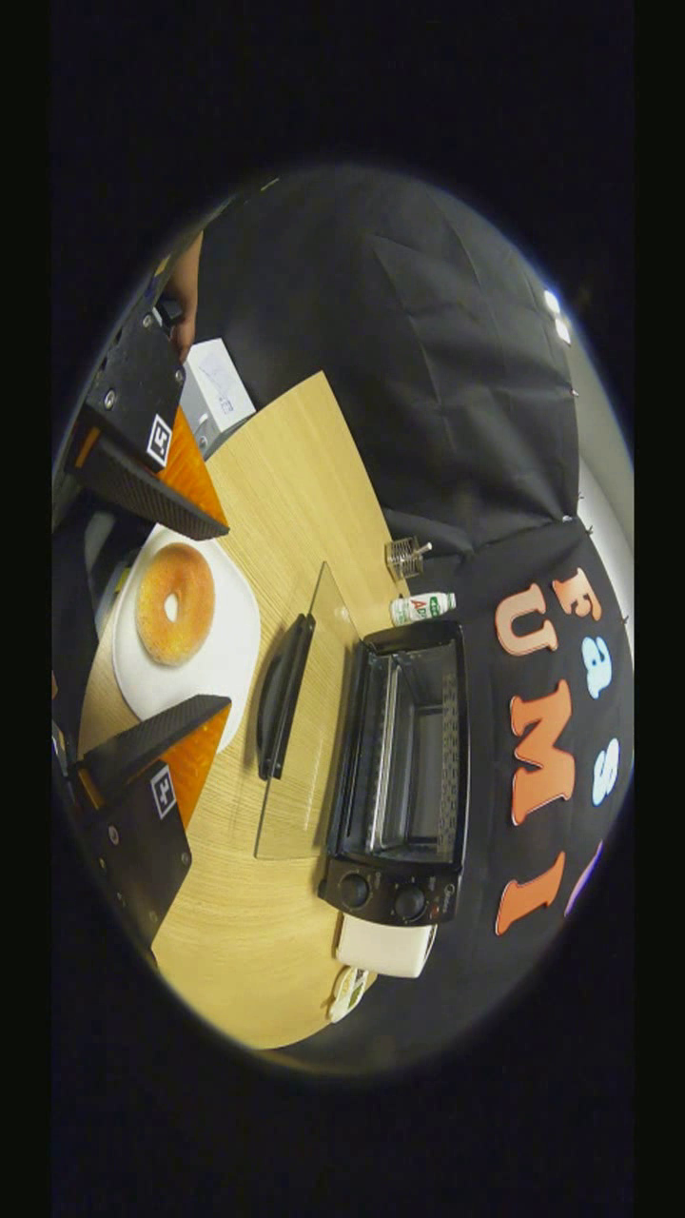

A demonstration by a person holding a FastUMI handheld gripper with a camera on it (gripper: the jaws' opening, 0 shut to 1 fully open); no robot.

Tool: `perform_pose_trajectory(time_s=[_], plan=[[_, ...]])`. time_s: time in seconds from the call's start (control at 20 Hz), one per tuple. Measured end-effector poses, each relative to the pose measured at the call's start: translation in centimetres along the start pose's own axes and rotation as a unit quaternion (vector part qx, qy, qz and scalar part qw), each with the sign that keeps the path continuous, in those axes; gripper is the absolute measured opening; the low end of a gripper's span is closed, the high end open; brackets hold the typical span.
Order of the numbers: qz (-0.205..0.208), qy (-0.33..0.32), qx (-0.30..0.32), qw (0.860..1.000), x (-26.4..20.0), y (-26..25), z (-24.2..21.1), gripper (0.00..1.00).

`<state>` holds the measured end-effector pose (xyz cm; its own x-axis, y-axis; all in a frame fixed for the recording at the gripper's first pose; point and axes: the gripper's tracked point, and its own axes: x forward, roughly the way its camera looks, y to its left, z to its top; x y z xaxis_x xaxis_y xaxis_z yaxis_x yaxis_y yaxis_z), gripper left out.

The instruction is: Open the toaster oven, put the food inside, and close the toaster oven door.

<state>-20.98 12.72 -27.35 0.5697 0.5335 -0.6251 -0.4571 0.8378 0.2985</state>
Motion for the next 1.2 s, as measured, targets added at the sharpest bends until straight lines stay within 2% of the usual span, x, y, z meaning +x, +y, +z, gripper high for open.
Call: perform_pose_trajectory(time_s=[0.35,0.45,0.6,0.65,0.85,1.0,1.2], plan=[[-0.013,0.051,-0.017,0.998,0.5,0.0,-3.2,0.97],[-0.011,0.051,-0.012,0.999,0.9,0.2,-3.1,0.85],[-0.008,0.055,-0.001,0.998,0.8,0.3,-3.2,0.74],[-0.005,0.051,0.009,0.999,0.9,0.4,-3.0,0.69],[0.014,0.01,0.068,0.998,0.8,0.7,-0.8,0.59],[0.028,-0.014,0.109,0.994,1.1,0.9,1.0,0.58],[0.067,-0.064,0.158,0.983,2.2,1.9,4.1,0.58]])
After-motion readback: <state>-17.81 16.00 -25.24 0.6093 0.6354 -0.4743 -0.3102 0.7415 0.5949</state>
